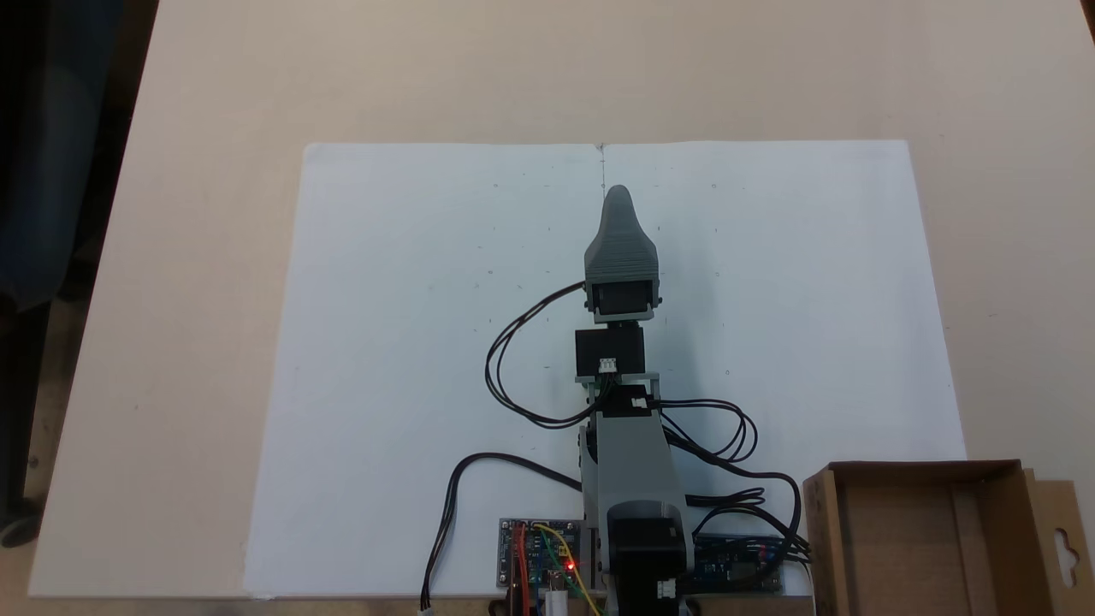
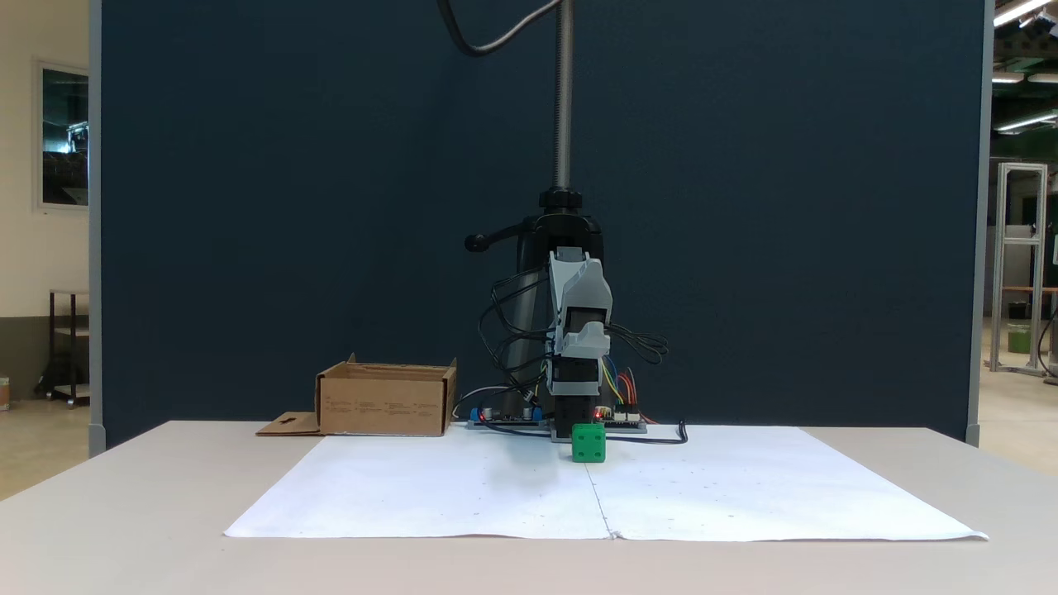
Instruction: Grasp a green dice and put it in the bin.
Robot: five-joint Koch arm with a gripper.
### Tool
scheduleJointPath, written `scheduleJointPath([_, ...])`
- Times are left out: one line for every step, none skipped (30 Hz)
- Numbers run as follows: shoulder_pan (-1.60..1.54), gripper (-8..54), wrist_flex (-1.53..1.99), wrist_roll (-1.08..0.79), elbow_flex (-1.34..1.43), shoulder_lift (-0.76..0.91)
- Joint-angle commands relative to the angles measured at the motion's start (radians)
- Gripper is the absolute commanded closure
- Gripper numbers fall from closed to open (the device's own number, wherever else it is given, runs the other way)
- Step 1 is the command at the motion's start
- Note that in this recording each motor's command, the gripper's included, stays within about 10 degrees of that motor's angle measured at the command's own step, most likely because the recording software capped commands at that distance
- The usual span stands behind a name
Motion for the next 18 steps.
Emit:
scheduleJointPath([0.026,3.3,0.175,-0.032,0.067,0.110])
scheduleJointPath([0.026,3.3,0.187,-0.032,0.067,0.110])
scheduleJointPath([0.026,3.3,0.238,-0.032,0.067,0.110])
scheduleJointPath([0.026,3.3,0.238,-0.032,0.067,0.110])
scheduleJointPath([0.026,3.3,0.239,-0.032,0.067,0.110])
scheduleJointPath([0.026,3.3,0.238,-0.032,0.067,0.110])
scheduleJointPath([0.026,3.3,0.238,-0.032,0.067,0.110])
scheduleJointPath([0.026,3.3,0.239,-0.032,0.067,0.110])
scheduleJointPath([0.026,3.3,0.238,-0.032,0.067,0.110])
scheduleJointPath([0.026,3.3,0.238,-0.032,0.067,0.110])
scheduleJointPath([0.026,3.3,0.238,-0.032,0.067,0.110])
scheduleJointPath([0.026,3.3,0.238,-0.032,0.067,0.110])
scheduleJointPath([0.026,3.3,0.238,-0.032,0.067,0.110])
scheduleJointPath([0.026,3.3,0.238,-0.032,0.067,0.110])
scheduleJointPath([0.026,3.3,0.238,-0.032,0.067,0.110])
scheduleJointPath([0.026,3.3,0.238,-0.032,0.067,0.110])
scheduleJointPath([0.026,3.3,0.238,-0.032,0.067,0.110])
scheduleJointPath([0.026,3.3,0.238,-0.032,0.067,0.110])
